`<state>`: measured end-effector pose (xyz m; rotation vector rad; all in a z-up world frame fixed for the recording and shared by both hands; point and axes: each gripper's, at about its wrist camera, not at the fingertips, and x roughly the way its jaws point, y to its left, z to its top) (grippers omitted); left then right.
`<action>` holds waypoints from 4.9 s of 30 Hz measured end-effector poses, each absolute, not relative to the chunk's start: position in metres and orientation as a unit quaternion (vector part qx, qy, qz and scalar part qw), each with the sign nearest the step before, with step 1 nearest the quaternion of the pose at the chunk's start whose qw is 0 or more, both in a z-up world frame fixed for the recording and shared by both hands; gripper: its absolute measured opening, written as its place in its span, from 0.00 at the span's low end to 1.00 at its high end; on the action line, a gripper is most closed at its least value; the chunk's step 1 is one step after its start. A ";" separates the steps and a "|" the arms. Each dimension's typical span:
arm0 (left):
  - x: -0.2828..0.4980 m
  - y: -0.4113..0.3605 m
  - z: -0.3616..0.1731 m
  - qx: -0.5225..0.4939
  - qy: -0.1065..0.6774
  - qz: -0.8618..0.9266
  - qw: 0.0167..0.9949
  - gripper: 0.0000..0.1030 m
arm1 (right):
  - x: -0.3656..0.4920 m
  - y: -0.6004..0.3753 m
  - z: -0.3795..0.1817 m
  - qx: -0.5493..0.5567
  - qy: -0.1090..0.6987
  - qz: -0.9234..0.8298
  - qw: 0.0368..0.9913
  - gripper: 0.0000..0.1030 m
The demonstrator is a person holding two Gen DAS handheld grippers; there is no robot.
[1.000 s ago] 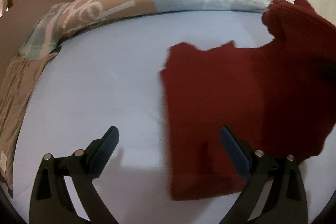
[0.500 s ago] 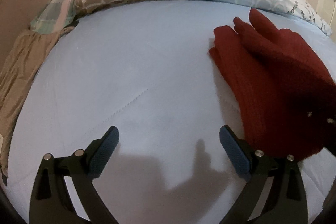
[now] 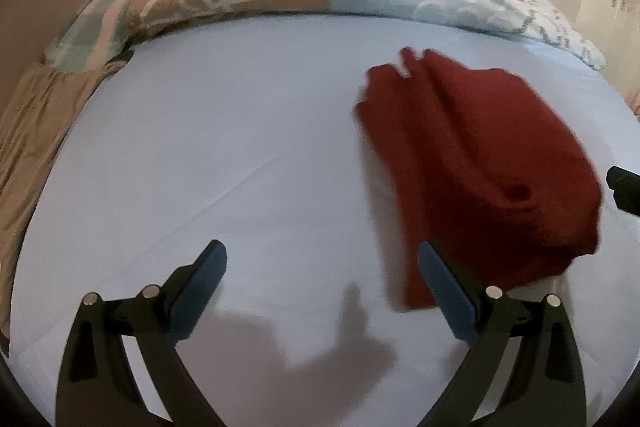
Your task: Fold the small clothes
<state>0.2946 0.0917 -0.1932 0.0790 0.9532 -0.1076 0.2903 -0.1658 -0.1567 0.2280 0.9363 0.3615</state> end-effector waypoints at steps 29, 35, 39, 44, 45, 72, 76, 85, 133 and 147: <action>0.320 0.007 -0.226 0.021 0.546 -0.166 0.821 0.36 | 0.332 -0.202 -0.186 0.112 0.477 0.168 0.856 0.73; 0.306 0.016 -0.220 0.047 0.531 -0.140 0.834 0.25 | 0.322 -0.192 -0.187 0.079 0.466 0.141 0.870 0.73; 0.295 0.030 -0.219 0.029 0.529 -0.129 0.838 0.25 | 0.307 -0.176 -0.184 0.042 0.426 0.118 0.896 0.78; 0.281 0.054 -0.232 -0.019 0.534 -0.124 0.836 0.25 | 0.303 -0.162 -0.193 0.008 0.421 0.108 0.901 0.79; 0.282 0.057 -0.237 -0.026 0.536 -0.126 0.834 0.25 | 0.303 -0.162 -0.196 0.012 0.426 0.107 0.898 0.79; 0.310 0.089 -0.247 -0.136 0.561 -0.212 0.788 0.91 | 0.274 -0.165 -0.189 0.017 0.434 0.095 0.896 0.82; 0.316 0.079 -0.251 -0.112 0.561 -0.204 0.794 0.91 | 0.277 -0.169 -0.192 0.019 0.440 0.092 0.893 0.82; 0.293 0.033 -0.240 0.063 0.515 -0.156 0.840 0.63 | 0.290 -0.180 -0.209 0.064 0.463 0.100 0.878 0.82; 0.318 0.029 -0.262 0.035 0.528 -0.164 0.832 0.99 | 0.330 -0.146 -0.249 0.059 0.515 0.085 0.851 0.78; 0.311 0.013 -0.249 0.017 0.491 -0.207 0.846 0.39 | 0.331 -0.135 -0.240 0.023 0.492 0.085 0.866 0.46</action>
